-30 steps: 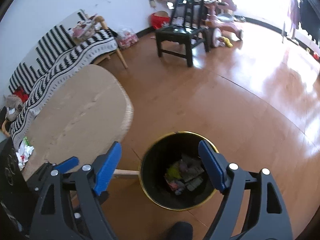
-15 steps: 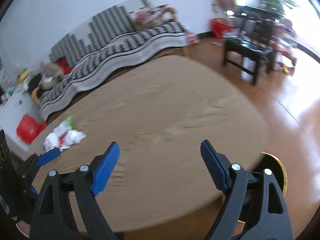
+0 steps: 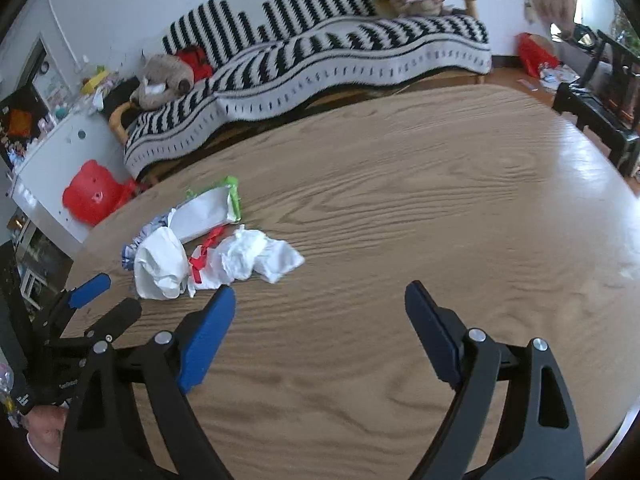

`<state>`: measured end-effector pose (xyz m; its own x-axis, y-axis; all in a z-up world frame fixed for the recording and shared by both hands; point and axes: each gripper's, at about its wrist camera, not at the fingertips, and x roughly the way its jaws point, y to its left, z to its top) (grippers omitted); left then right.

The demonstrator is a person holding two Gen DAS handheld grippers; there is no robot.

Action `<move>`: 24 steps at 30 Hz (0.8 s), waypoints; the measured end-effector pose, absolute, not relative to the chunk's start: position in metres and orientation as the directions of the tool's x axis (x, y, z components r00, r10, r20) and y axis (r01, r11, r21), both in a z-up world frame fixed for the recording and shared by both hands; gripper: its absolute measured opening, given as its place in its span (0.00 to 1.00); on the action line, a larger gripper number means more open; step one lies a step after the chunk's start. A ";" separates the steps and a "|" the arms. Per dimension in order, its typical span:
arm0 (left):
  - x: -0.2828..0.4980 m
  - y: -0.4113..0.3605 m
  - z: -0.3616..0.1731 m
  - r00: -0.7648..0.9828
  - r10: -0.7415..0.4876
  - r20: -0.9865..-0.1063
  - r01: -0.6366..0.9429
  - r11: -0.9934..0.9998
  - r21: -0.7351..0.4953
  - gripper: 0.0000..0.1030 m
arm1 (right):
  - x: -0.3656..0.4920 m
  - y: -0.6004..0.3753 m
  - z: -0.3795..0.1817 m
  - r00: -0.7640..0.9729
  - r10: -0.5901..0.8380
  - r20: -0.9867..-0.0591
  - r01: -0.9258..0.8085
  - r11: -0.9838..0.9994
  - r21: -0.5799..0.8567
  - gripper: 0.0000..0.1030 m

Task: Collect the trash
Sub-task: 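Grasp the white-green paper bag with the left tool while the right tool grasps white tissue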

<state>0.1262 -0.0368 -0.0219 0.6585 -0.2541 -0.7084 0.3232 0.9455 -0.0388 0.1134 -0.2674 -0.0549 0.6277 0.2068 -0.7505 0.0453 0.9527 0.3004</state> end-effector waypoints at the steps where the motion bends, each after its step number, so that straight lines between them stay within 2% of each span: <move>1: 0.132 -0.036 -0.024 0.657 -0.253 -0.711 0.326 0.945 -0.035 0.92 | 0.116 -0.265 -0.059 0.622 0.211 -0.754 0.045 0.952 0.304 0.81; 9: 0.162 -0.039 -0.042 0.640 -0.259 -0.724 0.334 0.942 -0.042 0.92 | 0.169 -0.233 -0.090 0.573 0.262 -0.777 0.031 0.940 0.340 0.81; 16: 0.176 -0.047 -0.053 0.626 -0.267 -0.733 0.356 0.934 -0.035 0.92 | 0.193 -0.208 -0.102 0.574 0.235 -0.785 -0.017 0.961 0.275 0.82; 18: 0.177 -0.046 -0.056 0.626 -0.263 -0.734 0.359 0.933 -0.029 0.88 | 0.196 -0.203 -0.102 0.574 0.233 -0.785 -0.039 0.965 0.258 0.81; 20: 0.178 -0.047 -0.059 0.615 -0.256 -0.746 0.362 0.932 -0.021 0.70 | 0.196 -0.195 -0.102 0.573 0.230 -0.787 -0.074 0.970 0.230 0.70; 21: 0.179 -0.047 -0.062 0.606 -0.244 -0.757 0.359 0.933 -0.014 0.65 | 0.196 -0.191 -0.102 0.571 0.225 -0.789 -0.092 0.973 0.211 0.63; 22: 0.179 -0.047 -0.064 0.600 -0.238 -0.764 0.355 0.935 -0.012 0.53 | 0.194 -0.188 -0.101 0.569 0.233 -0.789 -0.112 0.972 0.206 0.50; 24: 0.178 -0.045 -0.063 0.600 -0.225 -0.767 0.342 0.939 -0.007 0.51 | 0.193 -0.187 -0.101 0.546 0.279 -0.790 -0.132 0.960 0.248 0.33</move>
<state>0.1776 -0.0450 -0.0632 0.6004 -0.2248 -0.7674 0.3425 0.9395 -0.0072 0.1934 -0.1867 -0.1013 0.5460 0.2793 -0.7898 -0.1323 0.9597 0.2479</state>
